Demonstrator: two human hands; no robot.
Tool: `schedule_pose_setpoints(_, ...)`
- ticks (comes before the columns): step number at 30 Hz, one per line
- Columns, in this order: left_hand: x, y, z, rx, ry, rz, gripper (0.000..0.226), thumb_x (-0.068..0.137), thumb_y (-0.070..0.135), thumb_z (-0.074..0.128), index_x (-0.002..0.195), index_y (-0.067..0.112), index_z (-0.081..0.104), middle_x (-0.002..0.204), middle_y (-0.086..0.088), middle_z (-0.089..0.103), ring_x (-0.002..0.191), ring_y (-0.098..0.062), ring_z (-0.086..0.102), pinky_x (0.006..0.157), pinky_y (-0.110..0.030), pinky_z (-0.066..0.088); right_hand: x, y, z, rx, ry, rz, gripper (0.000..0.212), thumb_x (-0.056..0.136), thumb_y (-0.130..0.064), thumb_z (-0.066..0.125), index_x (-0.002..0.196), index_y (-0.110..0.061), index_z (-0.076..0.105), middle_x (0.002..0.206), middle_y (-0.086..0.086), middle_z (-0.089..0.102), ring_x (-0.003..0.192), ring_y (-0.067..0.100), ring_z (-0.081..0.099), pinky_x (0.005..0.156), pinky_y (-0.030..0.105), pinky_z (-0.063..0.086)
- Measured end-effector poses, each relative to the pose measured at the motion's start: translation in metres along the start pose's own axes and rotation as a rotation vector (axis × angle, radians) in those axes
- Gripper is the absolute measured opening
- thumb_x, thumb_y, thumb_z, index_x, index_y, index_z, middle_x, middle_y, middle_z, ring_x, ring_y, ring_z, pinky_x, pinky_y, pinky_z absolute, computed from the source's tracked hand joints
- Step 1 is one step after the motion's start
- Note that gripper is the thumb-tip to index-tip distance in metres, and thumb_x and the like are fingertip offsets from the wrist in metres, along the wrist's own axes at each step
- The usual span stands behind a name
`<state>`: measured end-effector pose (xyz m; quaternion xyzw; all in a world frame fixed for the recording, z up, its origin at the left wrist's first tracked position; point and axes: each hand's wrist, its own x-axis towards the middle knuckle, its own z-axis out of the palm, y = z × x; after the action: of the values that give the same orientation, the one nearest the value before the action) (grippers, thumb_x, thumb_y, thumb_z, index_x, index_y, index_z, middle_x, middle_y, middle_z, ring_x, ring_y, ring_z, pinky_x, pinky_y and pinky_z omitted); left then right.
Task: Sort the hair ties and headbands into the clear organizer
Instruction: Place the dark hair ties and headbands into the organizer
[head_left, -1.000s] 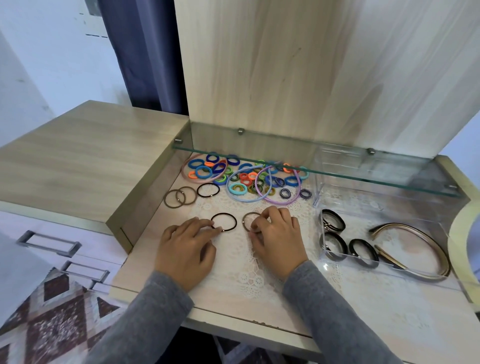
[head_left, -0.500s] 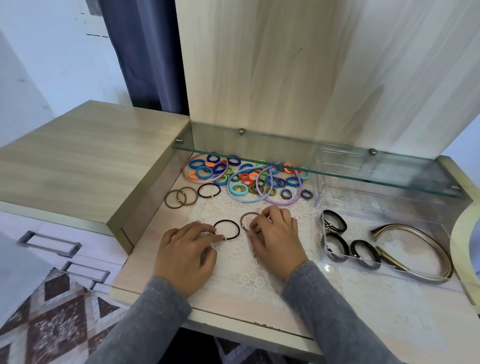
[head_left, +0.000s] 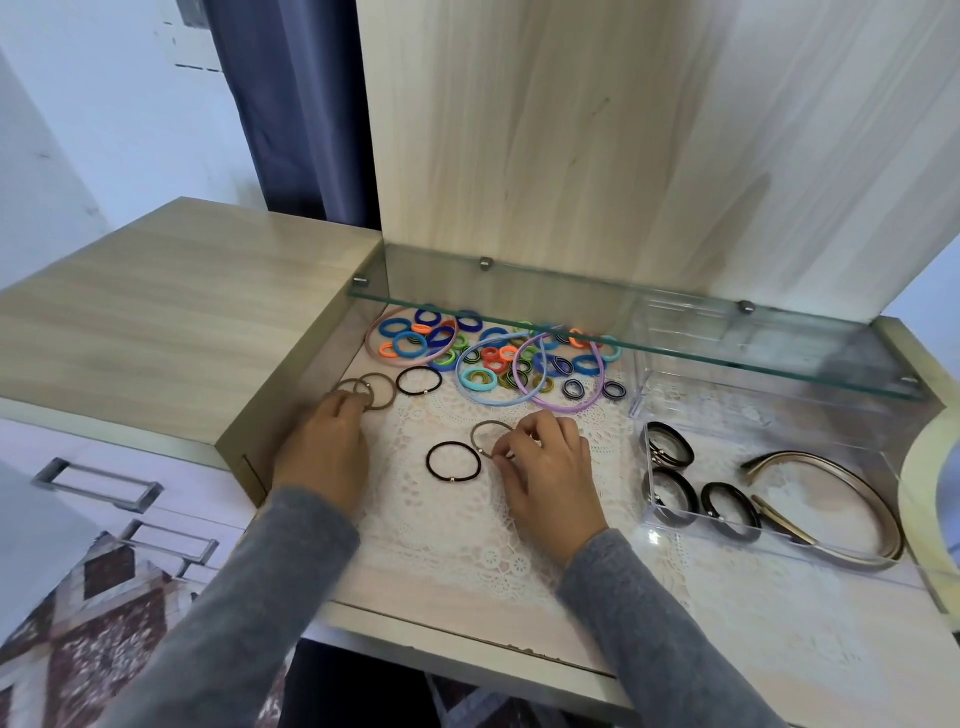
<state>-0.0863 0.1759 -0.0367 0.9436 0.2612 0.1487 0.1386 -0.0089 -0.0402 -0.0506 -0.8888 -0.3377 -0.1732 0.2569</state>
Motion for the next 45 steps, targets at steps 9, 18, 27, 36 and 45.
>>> schedule_pose_setpoints(9,0.039,-0.007,-0.005,0.164,-0.097,0.122,0.043,0.077,-0.008,0.05,0.114,0.01,0.063,0.103,-0.011,0.059,0.087,-0.031,0.061,0.073,-0.034,0.05,0.004,-0.009,0.004,0.115,-0.031,-0.188,0.012,0.087,-0.027,0.055,0.089,-0.022,0.066,0.096,-0.005,0.05,0.093,0.015,0.042,0.075,0.031,0.035)
schedule_pose_setpoints(18,0.048,-0.012,-0.004,0.137,-0.059,0.209,0.029,0.07,-0.01,0.052,0.091,0.005,0.065,0.09,-0.014,0.056,0.074,-0.034,0.059,0.06,-0.033,0.045,0.005,-0.002,0.006,0.071,-0.079,-0.238,0.005,0.083,-0.021,0.066,0.087,-0.023,0.068,0.095,-0.004,0.05,0.094,0.017,0.042,0.076,0.035,0.037)
schedule_pose_setpoints(27,0.033,-0.013,0.0,-0.18,0.102,0.371,0.02,0.075,-0.01,0.064,0.085,0.007,0.062,0.08,-0.01,0.064,0.074,-0.03,0.058,0.059,-0.035,0.048,0.037,-0.004,0.005,0.041,-0.068,-0.183,0.013,0.085,-0.027,0.065,0.097,-0.025,0.071,0.099,-0.004,0.053,0.097,0.015,0.039,0.08,0.032,0.032)
schedule_pose_setpoints(36,-0.02,-0.004,0.009,-0.289,0.308,0.478,0.023,0.088,0.025,0.052,0.094,0.011,0.069,0.087,0.0,0.069,0.085,-0.013,0.054,0.077,-0.021,0.042,0.097,-0.019,0.031,-0.21,-0.212,-0.157,0.027,0.092,-0.033,0.054,0.117,-0.031,0.065,0.116,0.004,0.05,0.111,0.027,0.039,0.094,0.043,0.031)
schedule_pose_setpoints(45,-0.026,0.004,0.016,-0.317,0.247,0.582,0.008,0.09,0.025,0.053,0.091,0.021,0.047,0.072,0.002,0.063,0.067,-0.02,0.059,0.064,-0.033,0.05,0.105,-0.019,0.038,-0.184,-0.264,-0.179,0.016,0.093,-0.027,0.051,0.1,-0.026,0.065,0.112,0.001,0.046,0.108,0.024,0.035,0.094,0.04,0.028)
